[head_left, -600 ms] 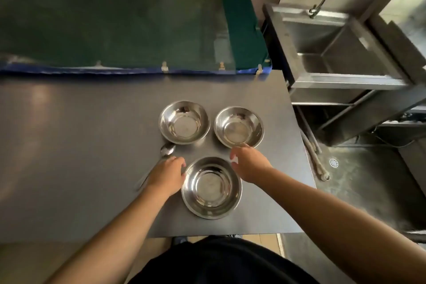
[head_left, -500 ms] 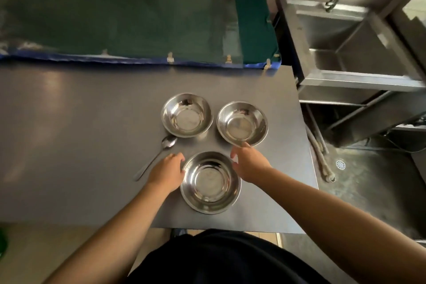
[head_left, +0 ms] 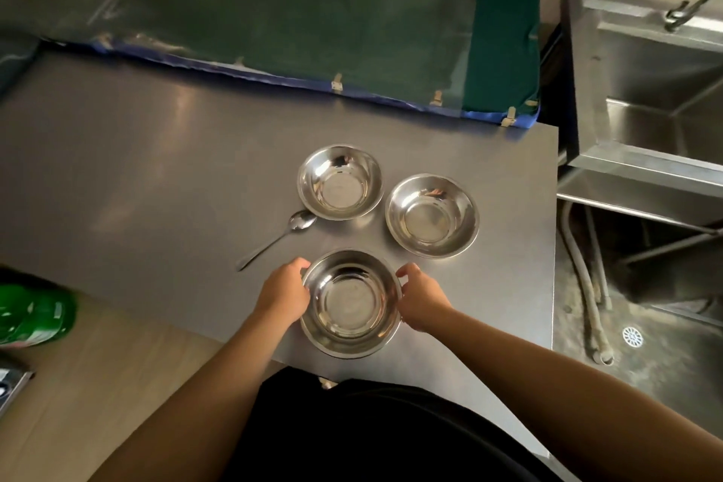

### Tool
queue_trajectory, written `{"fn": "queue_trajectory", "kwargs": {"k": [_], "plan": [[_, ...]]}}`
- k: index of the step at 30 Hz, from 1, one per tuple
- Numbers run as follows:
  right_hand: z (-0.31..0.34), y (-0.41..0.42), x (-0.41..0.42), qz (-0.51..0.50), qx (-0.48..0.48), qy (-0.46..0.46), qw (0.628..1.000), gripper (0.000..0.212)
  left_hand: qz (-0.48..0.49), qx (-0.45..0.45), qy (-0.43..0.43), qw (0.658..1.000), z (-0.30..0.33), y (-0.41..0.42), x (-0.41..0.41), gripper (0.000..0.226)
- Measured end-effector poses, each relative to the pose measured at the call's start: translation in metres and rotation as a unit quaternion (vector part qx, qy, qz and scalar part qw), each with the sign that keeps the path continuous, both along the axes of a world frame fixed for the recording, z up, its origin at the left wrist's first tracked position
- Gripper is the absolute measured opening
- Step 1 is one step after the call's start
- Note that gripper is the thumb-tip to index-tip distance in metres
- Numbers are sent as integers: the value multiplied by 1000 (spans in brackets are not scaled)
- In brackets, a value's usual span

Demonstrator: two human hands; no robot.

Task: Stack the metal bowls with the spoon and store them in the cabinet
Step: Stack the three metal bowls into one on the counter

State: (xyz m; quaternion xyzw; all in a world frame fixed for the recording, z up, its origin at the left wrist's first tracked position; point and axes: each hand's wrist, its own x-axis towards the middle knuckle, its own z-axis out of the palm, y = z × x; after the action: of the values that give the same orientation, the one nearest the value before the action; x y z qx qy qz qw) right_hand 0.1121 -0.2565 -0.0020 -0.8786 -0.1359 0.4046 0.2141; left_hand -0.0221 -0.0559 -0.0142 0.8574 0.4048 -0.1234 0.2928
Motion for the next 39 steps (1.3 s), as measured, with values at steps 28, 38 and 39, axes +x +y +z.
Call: {"fn": "queue_trajectory", "kwargs": {"k": [28,38,39], "plan": [[31,133,106,-148,86,-85,982,48,-74,-10,-112,991,35,163,159,43],[11,150,132,-123,25,-79,989,63,-100,18,-97,990,7,170,180,42],[9,151,133,-119,21,-80,989,64,-103,20,-95,990,5,171,180,43]]}}
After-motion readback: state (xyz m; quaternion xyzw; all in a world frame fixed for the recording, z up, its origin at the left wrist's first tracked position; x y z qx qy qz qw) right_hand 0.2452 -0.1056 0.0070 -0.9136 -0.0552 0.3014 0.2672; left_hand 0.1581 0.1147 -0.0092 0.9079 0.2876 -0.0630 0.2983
